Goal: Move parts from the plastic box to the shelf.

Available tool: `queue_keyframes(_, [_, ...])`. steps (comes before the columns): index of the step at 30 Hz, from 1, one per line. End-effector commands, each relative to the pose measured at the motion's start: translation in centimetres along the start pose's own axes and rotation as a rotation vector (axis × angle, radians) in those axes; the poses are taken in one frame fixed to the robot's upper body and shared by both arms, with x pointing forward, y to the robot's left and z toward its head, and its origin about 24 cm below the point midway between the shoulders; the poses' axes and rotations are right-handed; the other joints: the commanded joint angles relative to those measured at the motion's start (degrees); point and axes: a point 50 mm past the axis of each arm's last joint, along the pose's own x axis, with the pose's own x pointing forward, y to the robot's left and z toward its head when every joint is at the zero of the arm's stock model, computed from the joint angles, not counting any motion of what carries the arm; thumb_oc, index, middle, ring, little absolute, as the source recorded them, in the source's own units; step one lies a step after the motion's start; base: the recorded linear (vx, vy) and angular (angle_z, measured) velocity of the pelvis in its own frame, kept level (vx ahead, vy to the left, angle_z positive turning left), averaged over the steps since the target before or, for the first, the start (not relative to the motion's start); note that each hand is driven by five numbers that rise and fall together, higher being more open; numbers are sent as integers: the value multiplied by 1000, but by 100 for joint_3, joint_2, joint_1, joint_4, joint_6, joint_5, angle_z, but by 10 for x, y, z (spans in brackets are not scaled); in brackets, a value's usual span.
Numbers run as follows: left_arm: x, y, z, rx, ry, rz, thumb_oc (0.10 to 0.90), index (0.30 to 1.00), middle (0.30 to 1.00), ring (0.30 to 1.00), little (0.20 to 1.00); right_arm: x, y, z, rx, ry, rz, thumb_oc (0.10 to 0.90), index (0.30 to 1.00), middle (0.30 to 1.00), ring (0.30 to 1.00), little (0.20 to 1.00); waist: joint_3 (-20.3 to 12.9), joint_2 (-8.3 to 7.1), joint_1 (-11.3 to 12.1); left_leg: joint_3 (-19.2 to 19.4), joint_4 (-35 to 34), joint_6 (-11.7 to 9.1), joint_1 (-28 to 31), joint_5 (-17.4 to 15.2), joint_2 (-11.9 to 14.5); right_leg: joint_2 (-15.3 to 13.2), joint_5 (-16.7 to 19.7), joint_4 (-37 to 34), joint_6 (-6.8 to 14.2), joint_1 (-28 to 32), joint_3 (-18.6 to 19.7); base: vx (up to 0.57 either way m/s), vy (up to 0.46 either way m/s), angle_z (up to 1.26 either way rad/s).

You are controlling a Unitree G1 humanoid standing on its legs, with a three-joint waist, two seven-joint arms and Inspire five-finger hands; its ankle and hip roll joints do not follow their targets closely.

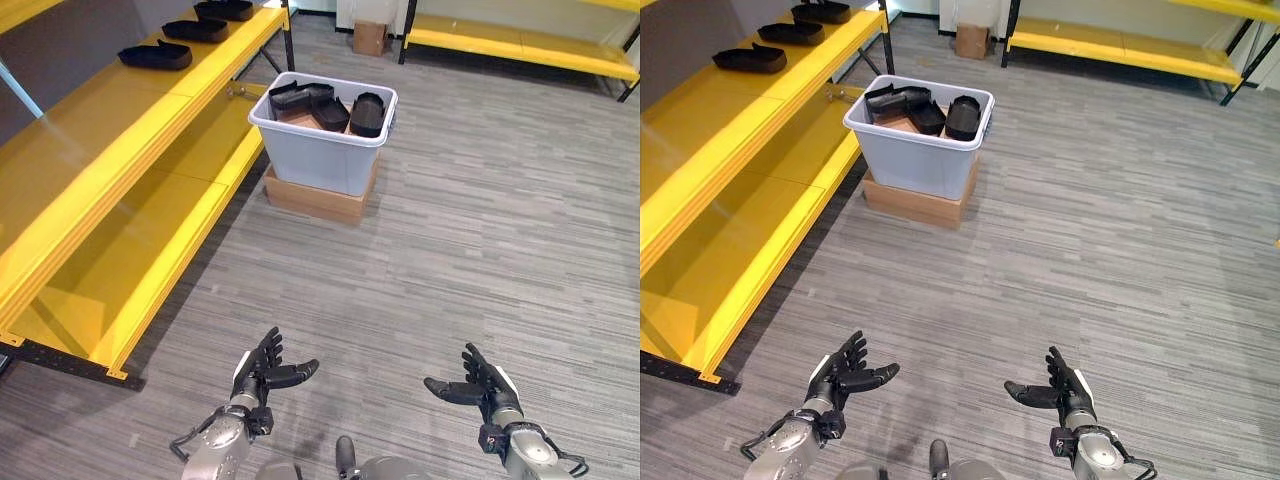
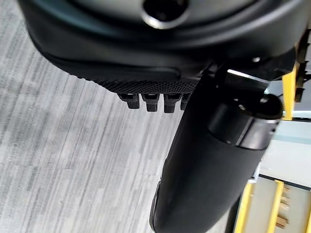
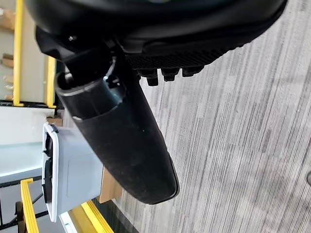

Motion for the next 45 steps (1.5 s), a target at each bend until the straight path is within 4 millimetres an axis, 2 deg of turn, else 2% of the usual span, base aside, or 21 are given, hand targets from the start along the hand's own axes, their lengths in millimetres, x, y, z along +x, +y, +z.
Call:
queue_keyframes(1, [0,0,41,2,-199,-33,900,1000,1000,1000,1000,1,-8,37,-60,-179,8,900,1000,1000,1000,1000,-66,195,148,-19,-1931,-75,235,1298,-14,-89,-334,-276,931,358,461,333,129,-7])
queue_keyframes(3, [-1,1,42,20,-209,-32,900,1000,1000,1000,1000,1,-5,33,-78,-162,22,900,1000,1000,1000,1000,-112,289,217,-252,-2278,-178,71,1429,-134,22,-487,-326,917,579,616,349,134,-15])
queue_keyframes(7, [-2,-1,40,1,-207,-40,900,1000,1000,1000,1000,1,2,30,-79,-153,53,900,1000,1000,1000,1000,-216,348,236,-107,-2278,-226,288,1683,-3,-56,-724,-341,948,965,721,423,214,-59])
queue_keyframes(9, [-1,-2,49,17,-234,-48,900,1000,1000,1000,1000,3,9,34,-55,-164,74,900,1000,1000,1000,1000,-363,252,331,73,-1956,-53,332,1549,-136,-403,-939,-69,1116,1083,676,398,228,-32])
queue_keyframes(10, [-1,-2,49,18,-234,-48,900,1000,1000,1000,1000,3,9,34,-55,-164,74,900,1000,1000,1000,1000,-365,252,332,74,-1953,-52,330,1547,-137,-404,-940,-68,1116,1082,677,375,222,-28])
queue_keyframes(12, [0,-1,53,36,-240,-52,900,1000,1000,1000,1000,5,18,39,-52,-183,101,900,1000,1000,1000,1000,-421,126,394,262,-1383,227,258,1052,-318,-754,-869,756,1323,905,631,394,239,-17])
queue_keyframes(17, [1,-3,59,77,-250,-65,900,1000,1000,1000,1000,4,27,41,-17,-200,128,900,1000,1000,1000,1000,-328,172,222,275,-1177,572,700,475,-644,-778,673,3072,1620,12,625,282,201,3])
queue_keyframes(19, [1,-1,61,96,-252,-58,900,1000,1000,1000,1000,3,29,40,-6,-200,133,900,1000,1000,1000,1000,-178,308,97,264,-1259,656,1031,349,-609,-604,628,3816,1581,-510,461,283,223,23])
queue_keyframes(21, [1,1,60,108,-249,-56,900,1000,1000,1000,1000,2,30,38,-4,-193,138,900,1000,1000,1000,1000,-45,453,-36,159,-1395,696,1386,272,-598,-313,276,4196,1513,-1258,373,308,185,32])
queue_keyframes(23, [0,2,59,99,-245,-54,900,1000,1000,1000,1000,1,31,36,7,-189,145,900,1000,1000,1000,1000,64,512,-166,50,-1498,690,1709,189,-647,-173,-87,3818,1403,-1717,204,335,102,22])
queue_keyframes(25, [0,4,58,95,-241,-51,900,1000,1000,1000,1000,0,28,36,10,-186,136,900,1000,1000,1000,1000,83,515,-221,40,-1574,657,1991,34,-713,-341,-276,2801,1328,-1693,-158,353,27,30])
queue_keyframes(27, [-1,5,56,89,-240,-48,900,1000,1000,1000,1000,0,25,36,1,-184,128,900,1000,1000,1000,1000,63,485,-239,55,-1648,584,2275,-143,-791,-487,-14,1229,1386,-1722,-487,337,-39,6])
queue_keyframes(28, [-1,5,56,89,-240,-48,900,1000,1000,1000,1000,0,25,36,0,-184,128,900,1000,1000,1000,1000,73,489,-243,50,-1650,583,2287,-144,-786,-484,-9,1216,1386,-1703,-493,381,-76,-5])
queue_keyframes(29, [-1,5,54,86,-235,-48,900,1000,1000,1000,1000,0,24,39,-12,-192,130,900,1000,1000,1000,1000,71,452,-250,38,-1657,513,2486,-294,-813,-599,256,409,1504,-1675,-617,359,-81,2])
queue_keyframes(32, [-2,6,51,88,-232,-44,900,1000,1000,1000,1000,-1,21,41,-34,-204,121,900,1000,1000,1000,1000,28,442,-270,0,-1708,388,2911,-465,-772,-708,546,-36,1622,-1676,-865,379,-92,19])
queue_keyframes(35, [0,-1,47,77,-216,-64,900,1000,1000,1000,1000,-2,16,39,-23,-203,101,900,1000,1000,1000,1000,-188,402,-370,-52,-1583,274,3184,-687,-680,-678,760,-139,1539,-1383,-846,456,-165,44])
queue_keyframes(37, [2,-6,48,59,-224,-71,900,1000,1000,1000,1000,-1,15,45,-30,-219,103,900,1000,1000,1000,1000,-310,585,-426,-69,-1336,63,3274,-492,-366,-521,616,133,1376,-1299,-917,511,-247,71])
queue_keyframes(38, [2,-6,48,59,-224,-71,900,1000,1000,1000,1000,-1,15,45,-30,-219,104,900,1000,1000,1000,1000,-322,569,-433,-78,-1341,66,3257,-475,-384,-541,625,130,1378,-1313,-917,281,-155,54])
queue_keyframes(41, [3,-9,51,50,-236,-75,900,1000,1000,1000,1000,-1,15,48,-19,-233,113,900,1000,1000,1000,1000,-395,688,-463,-52,-619,-223,3078,182,-61,-275,307,207,1122,-1106,-877,296,-197,7])
queue_keyframes(43, [3,-7,52,36,-240,-64,900,1000,1000,1000,1000,0,15,48,-17,-229,119,900,1000,1000,1000,1000,-372,640,-408,-39,404,-341,2714,783,57,-155,154,149,962,-852,-806,294,-256,-18])
queue_keyframes(45, [2,-6,52,27,-243,-56,900,1000,1000,1000,1000,0,15,50,-33,-233,132,900,1000,1000,1000,1000,-253,528,-264,-137,1659,-343,2228,1113,-52,-107,41,61,813,-557,-663,247,-227,-20])
